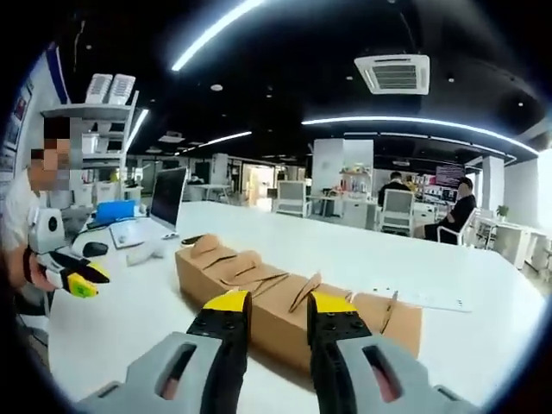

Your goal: Pick up one paper box from the group, open the paper box, and remove the item inside

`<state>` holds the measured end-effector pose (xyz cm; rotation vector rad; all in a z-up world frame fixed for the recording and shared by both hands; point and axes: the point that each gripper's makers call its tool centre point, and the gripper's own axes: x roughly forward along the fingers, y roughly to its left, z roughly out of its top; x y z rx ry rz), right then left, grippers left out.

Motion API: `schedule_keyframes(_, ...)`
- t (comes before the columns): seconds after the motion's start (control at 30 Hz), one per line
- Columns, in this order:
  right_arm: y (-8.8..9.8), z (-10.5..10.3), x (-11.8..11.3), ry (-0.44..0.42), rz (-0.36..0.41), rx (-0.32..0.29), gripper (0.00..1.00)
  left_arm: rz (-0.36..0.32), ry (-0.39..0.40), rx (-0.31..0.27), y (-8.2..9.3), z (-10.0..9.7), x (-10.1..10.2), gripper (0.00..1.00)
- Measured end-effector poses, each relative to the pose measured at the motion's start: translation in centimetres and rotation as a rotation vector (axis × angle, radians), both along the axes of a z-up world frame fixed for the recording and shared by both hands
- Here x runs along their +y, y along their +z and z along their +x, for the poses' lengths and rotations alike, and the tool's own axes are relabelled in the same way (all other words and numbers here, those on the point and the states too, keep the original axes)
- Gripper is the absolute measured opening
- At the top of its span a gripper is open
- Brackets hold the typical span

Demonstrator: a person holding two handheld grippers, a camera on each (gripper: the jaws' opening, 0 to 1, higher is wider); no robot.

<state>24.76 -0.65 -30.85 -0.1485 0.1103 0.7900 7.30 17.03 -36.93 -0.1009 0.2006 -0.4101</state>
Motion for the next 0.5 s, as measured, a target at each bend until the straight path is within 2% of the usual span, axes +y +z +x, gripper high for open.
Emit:
schedule_keyframes(0.17,-0.1,1.5,0.6,-0.009,-0.012,-0.001,0.27,0.003,0.007,-0.005,0.1,-0.2,0.8,0.25)
schedule_keyframes(0.33,-0.4,3.1,0.1,-0.049,-0.023,-0.002,0.27,-0.005,0.048,-0.003,-0.1,0.1,2.3,0.25)
schedule_keyframes(0.43,-0.3,4.0,-1.2,-0.099,-0.030,-0.008,0.27,-0.004,0.048,-0.003,-0.2,0.1,2.3,0.25)
schedule_keyframes(0.5,-0.3,5.0,-3.3,-0.169,-0.042,-0.012,0.27,-0.006,0.047,0.000,-0.5,0.1,2.4,0.25)
